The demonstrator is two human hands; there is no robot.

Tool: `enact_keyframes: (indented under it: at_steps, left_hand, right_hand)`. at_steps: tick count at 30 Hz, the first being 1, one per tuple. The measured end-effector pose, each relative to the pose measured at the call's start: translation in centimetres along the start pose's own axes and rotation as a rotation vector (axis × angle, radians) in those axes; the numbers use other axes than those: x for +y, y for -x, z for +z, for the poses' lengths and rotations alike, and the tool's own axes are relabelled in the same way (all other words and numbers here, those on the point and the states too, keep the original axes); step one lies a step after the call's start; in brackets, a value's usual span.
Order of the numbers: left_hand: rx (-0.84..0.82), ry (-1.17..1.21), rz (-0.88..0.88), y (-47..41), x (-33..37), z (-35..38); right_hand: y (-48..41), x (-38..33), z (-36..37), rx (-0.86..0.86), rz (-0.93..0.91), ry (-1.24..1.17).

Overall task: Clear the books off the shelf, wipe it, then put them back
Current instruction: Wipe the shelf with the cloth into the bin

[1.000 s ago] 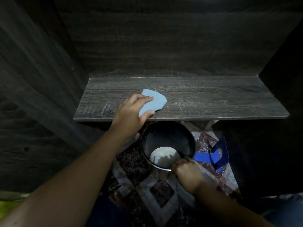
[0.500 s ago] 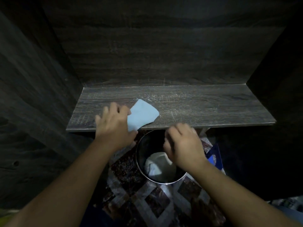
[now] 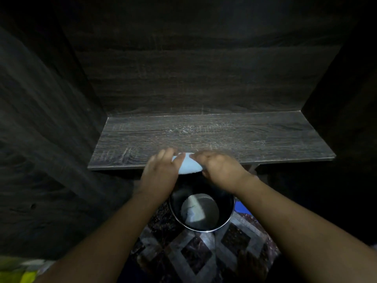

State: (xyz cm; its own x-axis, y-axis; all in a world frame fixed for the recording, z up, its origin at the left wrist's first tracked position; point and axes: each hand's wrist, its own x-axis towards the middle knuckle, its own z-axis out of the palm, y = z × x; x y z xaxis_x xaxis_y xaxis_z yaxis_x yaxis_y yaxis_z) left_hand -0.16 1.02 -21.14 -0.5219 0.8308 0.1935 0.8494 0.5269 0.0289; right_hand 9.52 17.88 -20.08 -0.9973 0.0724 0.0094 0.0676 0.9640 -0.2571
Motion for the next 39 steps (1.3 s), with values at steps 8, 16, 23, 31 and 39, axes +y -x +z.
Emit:
enact_keyframes:
  at_steps: [8,16,23,31,39]
  left_hand:
    - [-0.091,0.131,0.137,2.3,5.2,-6.6]
    - [0.366,0.034,0.374,-6.1,11.9,-20.7]
    - [0.762,-0.006,0.395,-14.9,17.5,-29.7]
    - [0.816,-0.449,0.222,-21.5,19.4,-27.8]
    - [0.542,-0.292,-0.013,-22.1,22.8,-28.6]
  right_hand:
    - [9.2,-1.0,-5.9,-0.002,0.031,-0.058]
    - [14.3,2.4,-22.9,0.473,0.067,0.182]
    - [13.8,6.3,-33.9,1.017,0.208,0.497]
    - [9.8,11.8,-35.3,1.023,0.298,0.479]
    - [9.1,11.2,-35.9,0.806,0.46,0.4]
